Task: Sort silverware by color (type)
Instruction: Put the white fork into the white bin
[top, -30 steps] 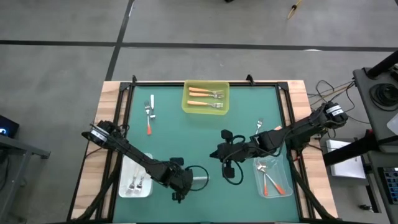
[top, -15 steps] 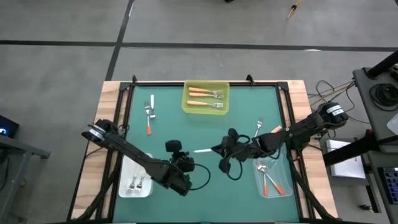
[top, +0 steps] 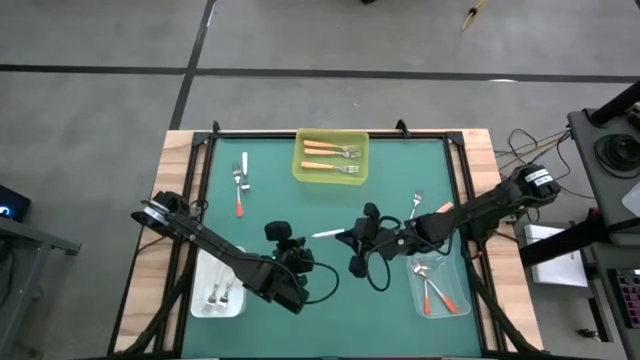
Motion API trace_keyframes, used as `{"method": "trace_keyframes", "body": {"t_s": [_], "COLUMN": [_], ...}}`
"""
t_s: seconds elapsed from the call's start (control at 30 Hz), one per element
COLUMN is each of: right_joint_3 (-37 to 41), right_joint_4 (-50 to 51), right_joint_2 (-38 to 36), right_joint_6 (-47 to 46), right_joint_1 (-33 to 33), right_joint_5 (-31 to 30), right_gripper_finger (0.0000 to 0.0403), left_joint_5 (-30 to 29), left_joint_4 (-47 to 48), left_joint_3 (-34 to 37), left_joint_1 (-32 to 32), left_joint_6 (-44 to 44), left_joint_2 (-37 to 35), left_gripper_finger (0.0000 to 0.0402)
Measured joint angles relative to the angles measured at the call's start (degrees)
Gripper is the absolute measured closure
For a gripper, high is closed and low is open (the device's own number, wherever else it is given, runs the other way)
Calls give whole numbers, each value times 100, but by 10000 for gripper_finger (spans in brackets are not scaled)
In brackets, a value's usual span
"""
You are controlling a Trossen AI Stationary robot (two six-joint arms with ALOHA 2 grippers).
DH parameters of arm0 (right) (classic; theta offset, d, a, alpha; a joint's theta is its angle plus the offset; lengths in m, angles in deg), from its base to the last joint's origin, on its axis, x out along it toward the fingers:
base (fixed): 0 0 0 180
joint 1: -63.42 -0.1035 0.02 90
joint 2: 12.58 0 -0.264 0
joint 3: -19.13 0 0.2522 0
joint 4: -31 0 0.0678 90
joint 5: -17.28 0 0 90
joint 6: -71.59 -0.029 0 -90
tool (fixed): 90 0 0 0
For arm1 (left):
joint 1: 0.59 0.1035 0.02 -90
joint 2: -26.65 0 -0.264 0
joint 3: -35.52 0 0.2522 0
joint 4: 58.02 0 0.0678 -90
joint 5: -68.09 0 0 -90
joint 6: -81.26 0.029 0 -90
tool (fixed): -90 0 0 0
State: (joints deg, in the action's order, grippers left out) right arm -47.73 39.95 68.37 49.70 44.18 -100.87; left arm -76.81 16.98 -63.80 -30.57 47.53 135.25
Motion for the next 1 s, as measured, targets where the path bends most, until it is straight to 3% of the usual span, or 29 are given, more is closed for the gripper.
{"method": "trace_keyframes", "body": {"t_s": [0.13, 0.3, 0.6, 0.8, 1.0], "right_joint_3": [-209, -227, -69, -69, -69], "right_joint_4": [-19, -37, -16, 29, 25], "right_joint_2": [0, -6, -7, 6, 9], "right_joint_6": [-44, -1165, -2902, -3262, -3206], "right_joint_1": [-2, -58, -74, -76, -74], "right_joint_5": [-74, -1036, -1386, -1494, -1480], "right_gripper_finger": [394, 394, 394, 379, 325], "left_joint_5": [-564, -1175, -1214, -1205, -1003], "left_joint_4": [22, 39, 77, 78, 140], "left_joint_3": [83, 161, 171, 210, 253], "left_joint_1": [0, 0, 132, 372, 522], "left_joint_6": [-392, -812, -595, -621, -479], "left_joint_2": [-2, -2, -2, -2, -2], "left_gripper_finger": [401, 401, 401, 401, 401]}}
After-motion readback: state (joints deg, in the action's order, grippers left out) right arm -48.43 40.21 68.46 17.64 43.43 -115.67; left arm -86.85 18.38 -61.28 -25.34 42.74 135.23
